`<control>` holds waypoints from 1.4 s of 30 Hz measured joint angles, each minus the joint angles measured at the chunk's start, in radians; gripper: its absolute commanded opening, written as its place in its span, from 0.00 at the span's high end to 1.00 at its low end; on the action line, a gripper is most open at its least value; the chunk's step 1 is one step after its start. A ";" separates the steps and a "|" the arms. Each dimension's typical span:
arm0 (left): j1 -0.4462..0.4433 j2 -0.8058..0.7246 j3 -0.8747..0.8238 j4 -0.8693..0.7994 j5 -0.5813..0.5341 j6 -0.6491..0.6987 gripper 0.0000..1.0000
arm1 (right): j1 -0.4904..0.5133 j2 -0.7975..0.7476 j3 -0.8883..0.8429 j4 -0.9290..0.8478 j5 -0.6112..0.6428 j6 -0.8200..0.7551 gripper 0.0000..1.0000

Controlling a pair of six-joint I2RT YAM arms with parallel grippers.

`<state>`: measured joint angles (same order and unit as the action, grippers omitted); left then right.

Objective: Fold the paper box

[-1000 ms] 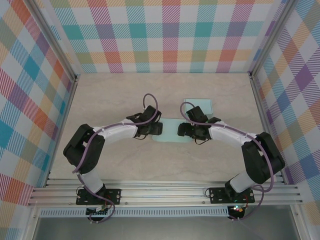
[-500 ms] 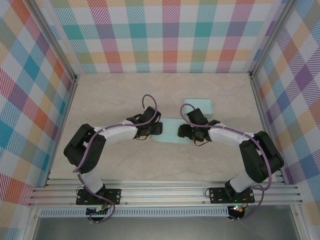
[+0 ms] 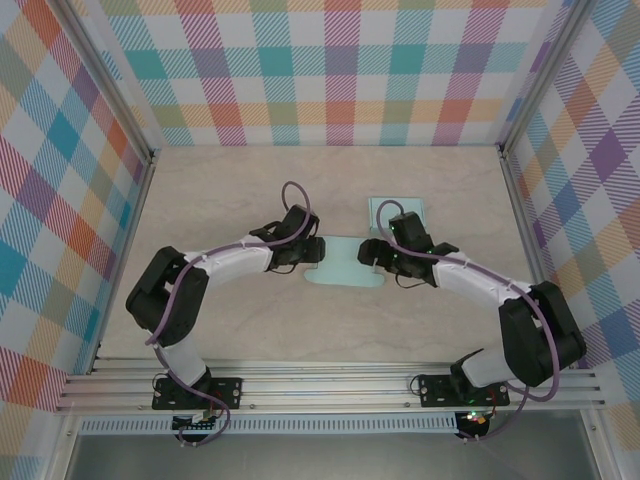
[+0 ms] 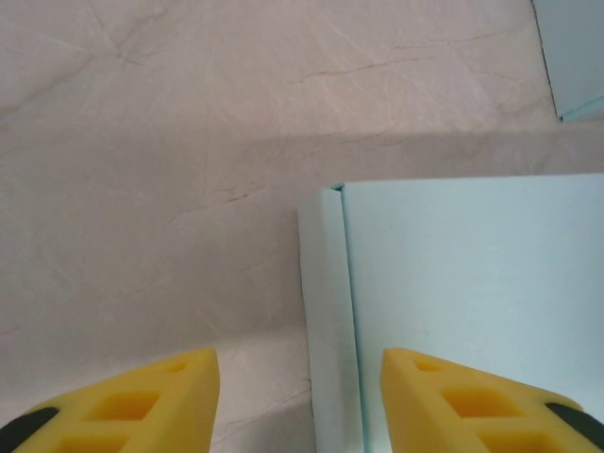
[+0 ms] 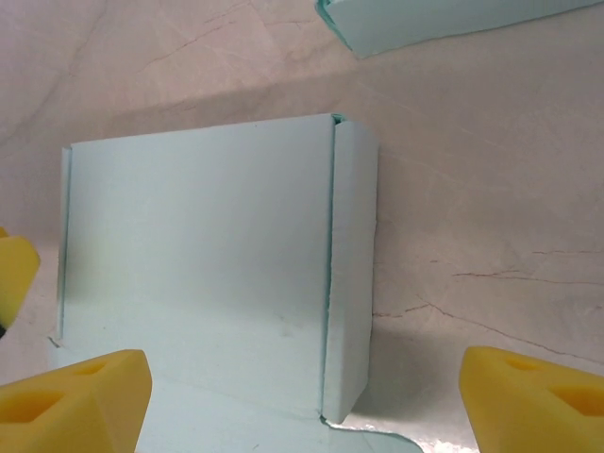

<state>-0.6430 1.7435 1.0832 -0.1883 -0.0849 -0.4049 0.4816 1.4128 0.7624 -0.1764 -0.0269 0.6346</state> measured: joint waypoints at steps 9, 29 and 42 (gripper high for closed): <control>0.060 0.013 -0.050 0.057 0.102 -0.026 0.53 | -0.035 0.044 -0.091 0.126 -0.092 0.043 0.17; 0.062 0.013 -0.084 0.171 0.236 -0.104 0.52 | -0.050 0.085 -0.126 0.266 -0.142 0.085 0.18; 0.084 0.034 -0.085 0.190 0.253 -0.115 0.90 | -0.069 0.134 -0.156 0.382 -0.212 0.135 0.20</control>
<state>-0.5591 1.7771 0.9977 0.0021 0.1684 -0.5201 0.4126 1.5463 0.6064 0.2054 -0.2390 0.7696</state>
